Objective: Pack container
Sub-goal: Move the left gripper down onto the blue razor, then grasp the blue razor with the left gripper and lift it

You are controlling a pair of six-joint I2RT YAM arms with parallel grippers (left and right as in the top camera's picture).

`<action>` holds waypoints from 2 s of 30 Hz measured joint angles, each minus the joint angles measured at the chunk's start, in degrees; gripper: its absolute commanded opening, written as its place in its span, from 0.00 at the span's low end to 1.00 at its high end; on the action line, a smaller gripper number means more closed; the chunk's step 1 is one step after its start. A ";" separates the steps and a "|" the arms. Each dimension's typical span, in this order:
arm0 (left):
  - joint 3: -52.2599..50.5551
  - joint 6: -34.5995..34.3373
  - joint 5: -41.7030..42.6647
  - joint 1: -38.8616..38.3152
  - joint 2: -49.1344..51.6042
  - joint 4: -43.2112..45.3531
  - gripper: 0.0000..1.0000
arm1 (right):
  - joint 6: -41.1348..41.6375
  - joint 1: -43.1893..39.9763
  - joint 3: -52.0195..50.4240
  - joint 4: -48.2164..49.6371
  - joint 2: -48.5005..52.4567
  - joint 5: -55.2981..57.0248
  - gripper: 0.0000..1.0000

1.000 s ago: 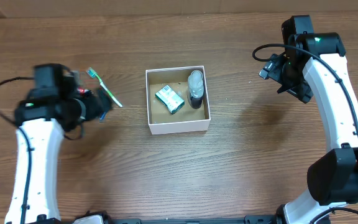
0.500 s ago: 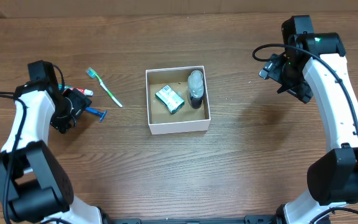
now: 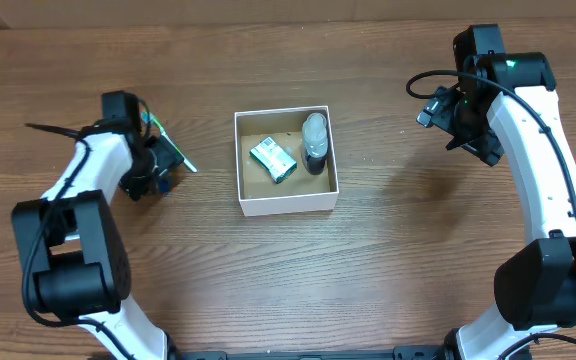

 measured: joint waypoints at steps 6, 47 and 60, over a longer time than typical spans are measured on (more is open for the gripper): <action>0.00 -0.42 -1.90 -0.98 0.00 -0.39 0.64 | -0.02 0.00 0.00 0.00 0.00 0.00 1.00; 18.18 2.43 -2.73 -0.87 4.37 -25.75 0.06 | -0.04 0.00 0.00 0.00 0.00 -0.02 1.00; 42.77 12.66 -0.98 -15.28 -5.88 -40.30 0.07 | 0.00 0.00 0.00 0.02 0.00 0.00 1.00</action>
